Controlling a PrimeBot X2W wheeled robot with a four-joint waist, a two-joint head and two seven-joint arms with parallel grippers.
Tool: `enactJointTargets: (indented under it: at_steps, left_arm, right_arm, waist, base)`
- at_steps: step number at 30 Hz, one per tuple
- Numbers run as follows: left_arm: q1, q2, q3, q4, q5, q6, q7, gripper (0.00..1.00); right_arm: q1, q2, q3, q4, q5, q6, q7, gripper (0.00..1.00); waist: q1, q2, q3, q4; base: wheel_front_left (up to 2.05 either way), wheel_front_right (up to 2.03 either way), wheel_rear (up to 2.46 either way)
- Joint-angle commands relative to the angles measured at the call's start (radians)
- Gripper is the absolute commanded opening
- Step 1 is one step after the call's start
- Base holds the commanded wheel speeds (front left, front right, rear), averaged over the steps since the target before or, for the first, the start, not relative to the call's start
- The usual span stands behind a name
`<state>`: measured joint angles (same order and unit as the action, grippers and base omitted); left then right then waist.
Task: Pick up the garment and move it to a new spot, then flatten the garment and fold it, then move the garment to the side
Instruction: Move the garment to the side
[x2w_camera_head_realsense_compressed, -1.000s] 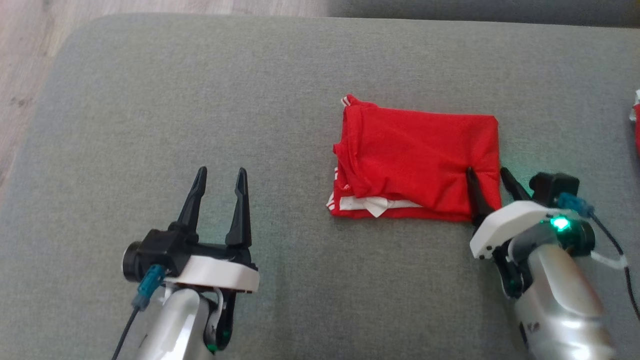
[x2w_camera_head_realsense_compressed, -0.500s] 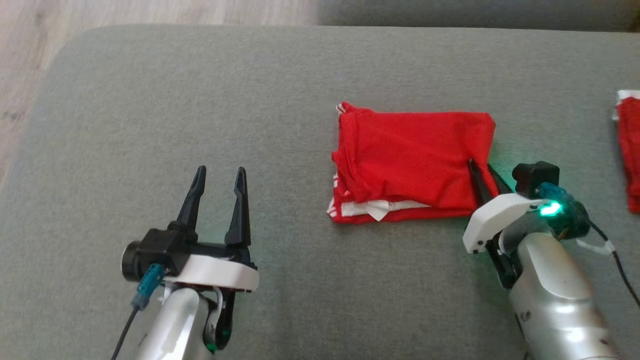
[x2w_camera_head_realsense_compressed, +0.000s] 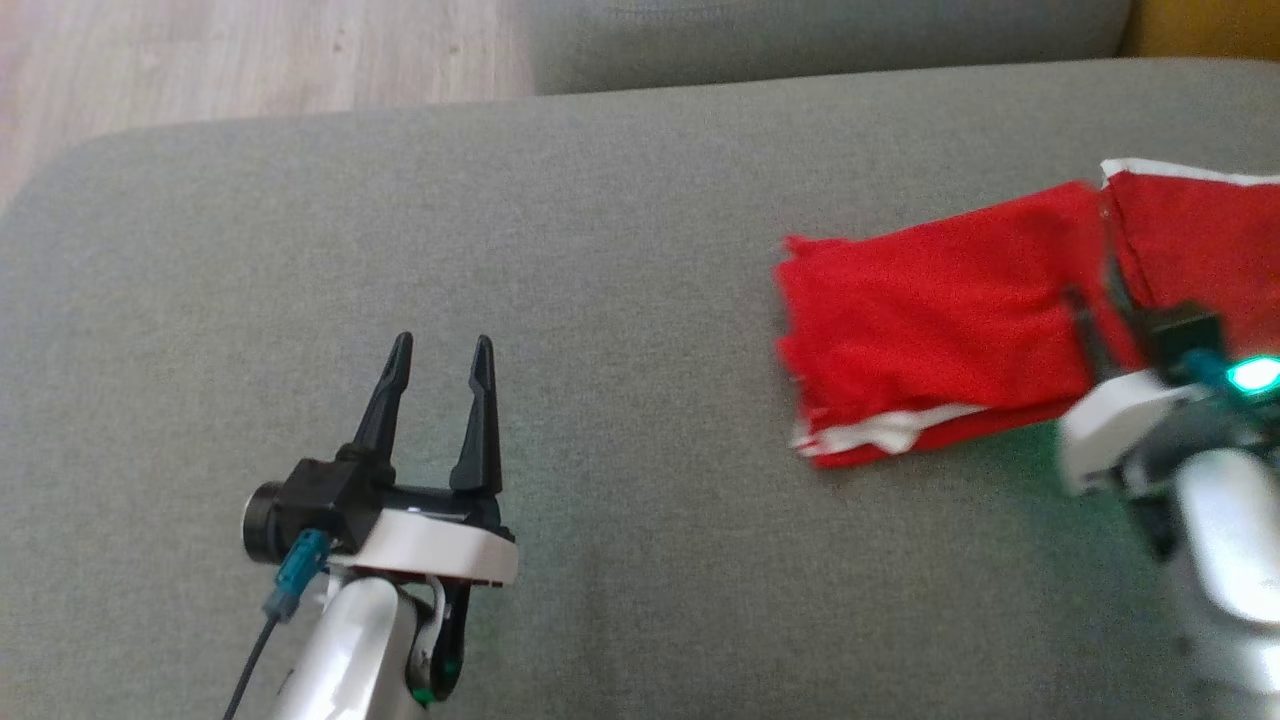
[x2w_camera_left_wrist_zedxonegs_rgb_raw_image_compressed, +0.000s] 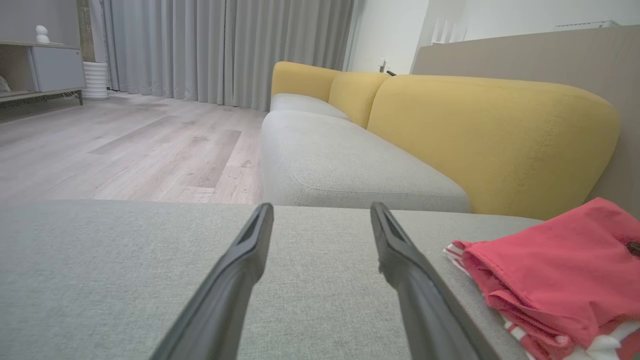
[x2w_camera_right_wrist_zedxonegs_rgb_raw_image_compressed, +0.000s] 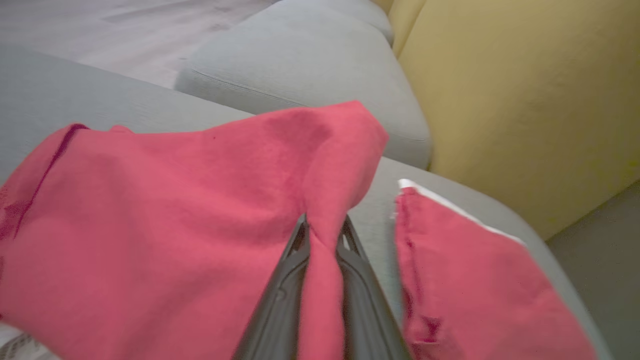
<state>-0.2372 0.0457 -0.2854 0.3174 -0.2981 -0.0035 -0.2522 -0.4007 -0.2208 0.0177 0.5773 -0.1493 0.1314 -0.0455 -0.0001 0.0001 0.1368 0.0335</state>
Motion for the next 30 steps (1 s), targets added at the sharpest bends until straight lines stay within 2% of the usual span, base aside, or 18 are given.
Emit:
enactJointTargets:
  at_steps: [1, 6, 10, 16, 23, 29, 30]
  left_arm:
    - [-0.022, 0.004, 0.035, -0.033, 0.010, 0.000, -0.010, 1.00]
    - [-0.045, 0.004, 0.039, -0.040, 0.015, -0.006, -0.010, 1.00]
    - [-0.063, 0.004, 0.038, -0.040, 0.017, -0.012, -0.010, 1.00]
    - [-0.091, 0.004, 0.029, -0.042, 0.009, -0.015, -0.010, 1.00]
    - [-0.098, 0.004, 0.035, -0.043, 0.008, -0.014, -0.010, 1.00]
    - [-0.102, 0.004, 0.044, -0.040, 0.016, -0.015, -0.010, 1.00]
    - [-0.104, 0.004, 0.046, -0.039, 0.018, -0.015, -0.010, 1.00]
  right_arm:
    - [-0.030, -0.045, 0.016, -0.056, 0.002, -0.001, 0.011, 0.00]
    - [-0.036, -0.213, -0.018, -0.141, -0.001, -0.001, 0.076, 0.00]
    - [-0.052, -0.314, -0.054, -0.172, 0.005, -0.001, 0.117, 0.00]
    - [-0.077, -0.427, -0.139, -0.131, -0.021, -0.001, 0.169, 0.00]
    - [-0.072, -0.447, -0.234, -0.091, -0.063, -0.001, 0.189, 0.00]
    - [-0.064, -0.414, -0.286, -0.093, -0.096, -0.001, 0.200, 0.01]
    - [-0.066, -0.406, -0.296, -0.103, -0.104, -0.001, 0.197, 1.00]
  waist:
    - [0.0001, -0.0001, 0.015, -0.007]
    - [0.0001, -0.0001, 0.067, -0.007]
    - [0.0001, -0.0001, 0.111, 0.000]
    - [0.0001, -0.0001, 0.161, 0.026]
    - [0.0001, -0.0001, 0.178, 0.039]
    - [0.0001, -0.0001, 0.185, 0.032]
    - [0.0001, -0.0001, 0.184, 0.029]
  base:
    - [0.00, 0.00, 0.00]
    - [0.00, 0.00, 0.00]
    - [0.00, 0.00, 0.00]
    - [0.00, 0.00, 0.00]
    - [0.00, 0.00, 0.00]
    - [0.00, 0.00, 0.00]
    - [0.00, 0.00, 0.00]
